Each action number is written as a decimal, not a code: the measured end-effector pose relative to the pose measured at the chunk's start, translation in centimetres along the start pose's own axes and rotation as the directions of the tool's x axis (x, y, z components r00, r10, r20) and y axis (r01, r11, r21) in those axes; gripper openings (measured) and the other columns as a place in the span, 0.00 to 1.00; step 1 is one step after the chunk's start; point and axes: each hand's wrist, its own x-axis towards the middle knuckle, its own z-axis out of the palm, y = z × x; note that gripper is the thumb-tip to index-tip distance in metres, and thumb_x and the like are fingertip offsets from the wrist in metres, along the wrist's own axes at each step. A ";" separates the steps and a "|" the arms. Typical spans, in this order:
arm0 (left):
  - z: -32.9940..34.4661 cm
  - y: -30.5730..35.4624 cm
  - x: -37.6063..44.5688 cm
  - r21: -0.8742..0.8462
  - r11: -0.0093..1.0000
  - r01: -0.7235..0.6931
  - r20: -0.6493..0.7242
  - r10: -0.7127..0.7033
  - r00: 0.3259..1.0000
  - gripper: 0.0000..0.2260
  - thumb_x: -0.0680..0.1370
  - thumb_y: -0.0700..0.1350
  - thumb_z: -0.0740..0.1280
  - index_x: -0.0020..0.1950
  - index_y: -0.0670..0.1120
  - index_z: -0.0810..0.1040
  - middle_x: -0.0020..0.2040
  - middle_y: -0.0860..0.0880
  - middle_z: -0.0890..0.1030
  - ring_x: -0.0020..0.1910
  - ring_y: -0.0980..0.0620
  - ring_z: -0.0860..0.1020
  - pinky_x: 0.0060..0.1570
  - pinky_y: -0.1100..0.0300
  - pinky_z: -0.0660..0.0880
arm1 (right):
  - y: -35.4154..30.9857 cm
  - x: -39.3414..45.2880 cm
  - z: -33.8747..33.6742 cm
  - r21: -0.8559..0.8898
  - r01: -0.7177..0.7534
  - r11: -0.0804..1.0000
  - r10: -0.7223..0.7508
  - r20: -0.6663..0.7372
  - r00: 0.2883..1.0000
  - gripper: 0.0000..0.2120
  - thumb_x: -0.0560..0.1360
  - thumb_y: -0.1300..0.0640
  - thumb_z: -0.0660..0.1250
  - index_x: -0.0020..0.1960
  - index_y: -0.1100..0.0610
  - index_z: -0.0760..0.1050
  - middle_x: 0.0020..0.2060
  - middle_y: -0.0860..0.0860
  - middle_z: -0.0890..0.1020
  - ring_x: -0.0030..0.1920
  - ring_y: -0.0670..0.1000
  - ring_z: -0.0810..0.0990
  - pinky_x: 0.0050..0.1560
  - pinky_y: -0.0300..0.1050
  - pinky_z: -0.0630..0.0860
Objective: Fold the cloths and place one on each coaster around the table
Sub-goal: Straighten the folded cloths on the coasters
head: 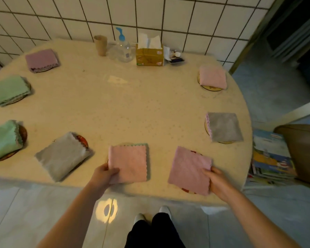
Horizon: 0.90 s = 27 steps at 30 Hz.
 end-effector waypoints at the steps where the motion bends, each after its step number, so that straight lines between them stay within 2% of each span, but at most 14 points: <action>1: -0.3 -0.1 0.4 0.023 1.000 0.015 0.001 -0.015 1.000 0.14 0.76 0.35 0.66 0.62 0.36 0.74 0.54 0.38 0.79 0.48 0.42 0.77 0.50 0.47 0.75 | 0.2 0.3 0.0 -0.015 -0.005 1.000 0.004 -0.018 1.000 0.09 0.76 0.59 0.66 0.56 0.55 0.78 0.48 0.55 0.85 0.50 0.56 0.83 0.52 0.59 0.79; 4: -0.5 0.4 1.1 0.094 0.996 0.001 0.016 -0.003 1.000 0.12 0.76 0.34 0.66 0.60 0.40 0.75 0.52 0.40 0.79 0.48 0.43 0.77 0.52 0.47 0.74 | 0.0 1.1 0.2 -0.084 -0.011 0.996 0.002 -0.099 0.995 0.09 0.75 0.60 0.66 0.55 0.54 0.76 0.47 0.55 0.84 0.49 0.57 0.82 0.54 0.59 0.78; 7: -0.8 1.2 1.5 0.149 0.989 -0.023 0.032 0.018 0.999 0.12 0.76 0.33 0.65 0.58 0.42 0.76 0.54 0.40 0.79 0.49 0.42 0.77 0.54 0.45 0.75 | -0.5 1.2 0.1 -0.178 0.006 0.984 -0.025 -0.105 0.994 0.10 0.77 0.59 0.65 0.56 0.48 0.72 0.48 0.50 0.81 0.50 0.54 0.81 0.52 0.56 0.79; 10: -1.2 1.6 1.8 0.206 0.978 -0.025 0.028 0.020 0.999 0.12 0.76 0.34 0.67 0.58 0.42 0.76 0.54 0.39 0.79 0.50 0.41 0.78 0.54 0.43 0.76 | -0.9 1.1 -0.6 -0.241 0.031 0.970 -0.059 -0.108 0.992 0.12 0.77 0.58 0.64 0.60 0.49 0.71 0.49 0.49 0.80 0.50 0.53 0.79 0.48 0.51 0.78; 13: -1.1 1.7 1.8 0.269 0.962 -0.051 -0.046 0.065 0.997 0.10 0.75 0.38 0.70 0.55 0.43 0.76 0.50 0.42 0.79 0.49 0.42 0.77 0.52 0.44 0.77 | -0.9 1.2 -1.0 -0.413 0.047 0.910 -0.101 -0.111 0.989 0.15 0.77 0.58 0.64 0.63 0.52 0.69 0.51 0.50 0.77 0.52 0.52 0.77 0.46 0.47 0.75; 15: -1.0 1.6 1.7 0.325 0.944 -0.057 -0.125 0.103 0.987 0.11 0.74 0.42 0.72 0.54 0.45 0.75 0.49 0.45 0.79 0.49 0.43 0.77 0.50 0.45 0.78 | -0.7 1.5 -1.1 -0.550 0.106 0.829 -0.194 -0.105 0.975 0.16 0.76 0.59 0.65 0.64 0.55 0.69 0.55 0.50 0.77 0.54 0.52 0.76 0.45 0.43 0.74; 17: -1.2 1.2 1.5 0.368 0.929 -0.048 -0.164 0.116 0.980 0.10 0.74 0.43 0.72 0.53 0.44 0.77 0.48 0.44 0.79 0.47 0.43 0.77 0.45 0.48 0.79 | -0.4 2.0 -1.2 -0.647 0.170 0.743 -0.298 -0.093 0.950 0.18 0.75 0.59 0.66 0.64 0.59 0.69 0.59 0.54 0.77 0.56 0.51 0.76 0.51 0.43 0.73; 19: -1.2 0.9 1.4 0.397 0.917 -0.043 -0.193 0.130 0.972 0.10 0.74 0.44 0.72 0.52 0.43 0.78 0.46 0.43 0.80 0.46 0.43 0.78 0.42 0.50 0.79 | -0.2 2.1 -1.0 -0.715 0.179 0.676 -0.346 -0.094 0.934 0.20 0.75 0.59 0.67 0.65 0.60 0.67 0.59 0.56 0.77 0.55 0.51 0.76 0.51 0.41 0.70; 21: -1.3 0.7 1.3 0.406 0.913 -0.030 -0.234 0.136 0.963 0.09 0.73 0.46 0.73 0.50 0.46 0.78 0.45 0.45 0.80 0.46 0.44 0.78 0.43 0.48 0.80 | 0.0 1.9 -0.9 -0.780 0.168 0.603 -0.394 -0.108 0.912 0.28 0.74 0.58 0.69 0.69 0.61 0.62 0.61 0.57 0.75 0.57 0.55 0.76 0.51 0.41 0.70; 24: -1.6 0.5 0.7 0.425 0.905 0.010 -0.311 0.136 0.940 0.09 0.71 0.48 0.74 0.47 0.47 0.79 0.41 0.46 0.82 0.43 0.45 0.79 0.40 0.50 0.81 | 0.1 1.8 -1.2 -0.911 0.085 0.405 -0.479 -0.132 0.868 0.40 0.70 0.51 0.72 0.73 0.58 0.53 0.62 0.59 0.69 0.57 0.59 0.74 0.51 0.49 0.74; 25: -2.0 0.3 0.6 0.436 0.900 0.023 -0.339 0.140 0.930 0.09 0.71 0.49 0.75 0.46 0.48 0.79 0.40 0.47 0.82 0.42 0.44 0.80 0.41 0.49 0.81 | -0.2 1.7 -1.2 -0.944 0.053 0.325 -0.498 -0.123 0.858 0.39 0.70 0.51 0.72 0.72 0.56 0.54 0.63 0.59 0.67 0.57 0.58 0.73 0.49 0.49 0.74; 27: -2.9 -0.1 0.6 0.455 0.888 0.063 -0.390 0.136 0.911 0.08 0.71 0.48 0.74 0.46 0.48 0.79 0.39 0.46 0.83 0.40 0.43 0.81 0.44 0.46 0.80 | -1.1 1.2 -0.6 -0.985 0.045 0.169 -0.554 -0.057 0.831 0.29 0.72 0.53 0.69 0.68 0.54 0.61 0.62 0.56 0.66 0.57 0.56 0.71 0.46 0.46 0.72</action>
